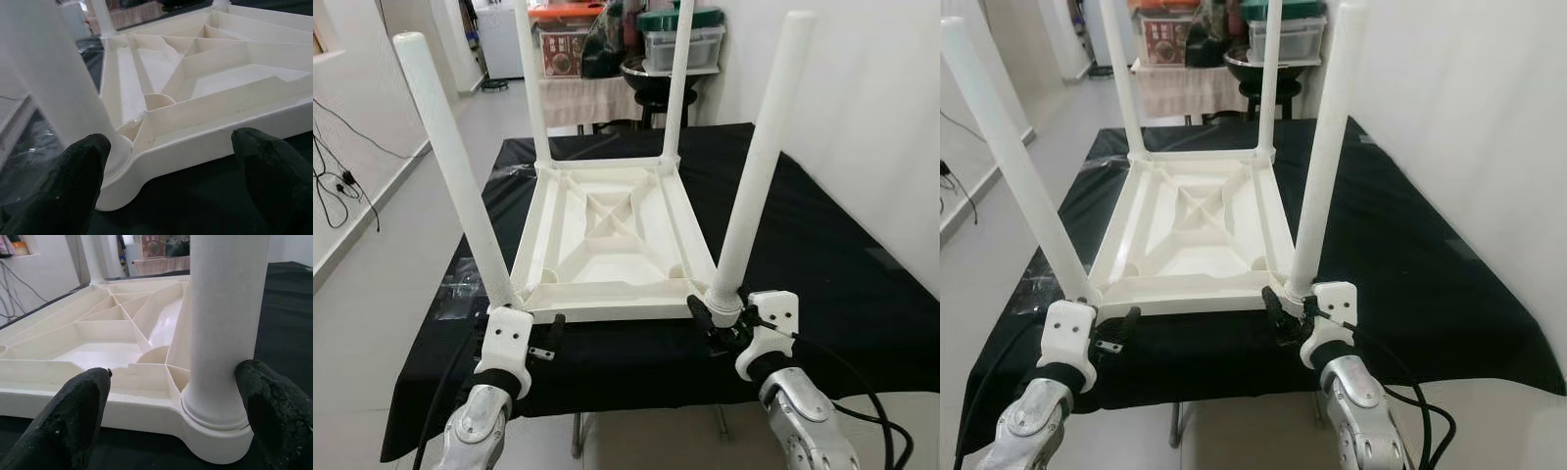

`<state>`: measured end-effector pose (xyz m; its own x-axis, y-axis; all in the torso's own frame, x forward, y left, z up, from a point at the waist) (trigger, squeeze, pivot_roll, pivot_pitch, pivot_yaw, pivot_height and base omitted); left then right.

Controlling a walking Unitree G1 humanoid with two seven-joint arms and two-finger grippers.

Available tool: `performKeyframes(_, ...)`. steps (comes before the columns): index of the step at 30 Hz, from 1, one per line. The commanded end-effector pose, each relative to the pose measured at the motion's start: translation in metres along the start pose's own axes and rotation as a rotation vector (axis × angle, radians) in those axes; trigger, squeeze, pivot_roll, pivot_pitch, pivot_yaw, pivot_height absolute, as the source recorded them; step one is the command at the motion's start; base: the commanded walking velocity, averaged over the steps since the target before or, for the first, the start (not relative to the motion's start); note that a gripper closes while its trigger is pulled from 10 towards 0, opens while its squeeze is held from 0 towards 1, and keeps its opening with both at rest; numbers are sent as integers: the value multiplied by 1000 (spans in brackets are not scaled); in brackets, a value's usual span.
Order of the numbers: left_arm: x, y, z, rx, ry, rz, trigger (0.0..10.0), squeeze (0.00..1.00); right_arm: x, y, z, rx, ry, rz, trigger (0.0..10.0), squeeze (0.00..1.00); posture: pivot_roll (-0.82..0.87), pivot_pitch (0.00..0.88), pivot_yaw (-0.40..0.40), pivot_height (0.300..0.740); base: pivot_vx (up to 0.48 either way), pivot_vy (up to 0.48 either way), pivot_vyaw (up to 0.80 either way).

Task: Building children table

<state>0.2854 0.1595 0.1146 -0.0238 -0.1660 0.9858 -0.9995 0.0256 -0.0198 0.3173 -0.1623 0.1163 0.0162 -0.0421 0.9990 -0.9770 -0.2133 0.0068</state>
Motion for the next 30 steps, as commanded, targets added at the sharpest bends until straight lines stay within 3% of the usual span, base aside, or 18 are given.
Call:
performKeyframes(1,0,3,-1,17,-11,-8,10000,0,0,-2,1,-1,-6,9,10000,0,-47,0,25,740,0,0,0)
performKeyframes(10,-3,6,-18,87,-9,-23,10000,0,0,-3,7,-11,-7,5,10000,0,-41,0,19,740,0,0,0)
performKeyframes(13,-5,8,-10,27,11,-36,10000,0,-4,0,11,8,-33,-9,10000,0,-44,0,21,740,0,0,0)
performKeyframes(16,-6,11,9,-97,-8,-32,10000,0,-12,16,-6,198,-49,-48,10000,0,-47,0,21,740,0,0,0)
performKeyframes(17,-6,11,9,-97,-8,-32,10000,0,-12,16,-6,198,-49,-48,10000,0,-47,0,21,740,0,0,0)
performKeyframes(18,-7,15,19,-164,6,-33,10000,0,-14,30,-21,346,-51,-69,10000,0,-48,0,22,740,0,0,0)
performKeyframes(20,-9,21,30,-248,36,-44,10000,0,-16,49,-38,507,-54,-97,10000,0,-49,0,22,740,0,0,0)
performKeyframes(21,-9,21,30,-248,36,-44,10000,0,-16,49,-38,507,-54,-97,10000,0,-49,0,22,740,0,0,0)
performKeyframes(23,-13,36,45,-395,87,-77,10000,0,-26,73,-51,670,-19,-171,10000,0,-55,0,26,740,0,0,0)
performKeyframes(26,-15,46,52,-475,116,-101,10000,0,-33,84,-55,729,3,-224,10000,0,-55,0,26,740,0,0,0)
performKeyframes(30,-13,64,57,-573,151,-115,10000,0,-34,106,-73,901,-45,-271,10000,0,-41,0,24,740,0,0,0)
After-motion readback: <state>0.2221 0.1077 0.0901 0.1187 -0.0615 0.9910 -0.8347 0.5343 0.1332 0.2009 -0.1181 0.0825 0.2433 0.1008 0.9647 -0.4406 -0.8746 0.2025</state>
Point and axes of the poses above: a point about 5 cm out from each wrist's last joint towards the gripper, its own y axis pointing back from the gripper into the wrist, its own x axis along the axis of the wrist's last joint, z = x × y, the point moved 4 cm from there along -y, pointing out of the wrist towards the gripper
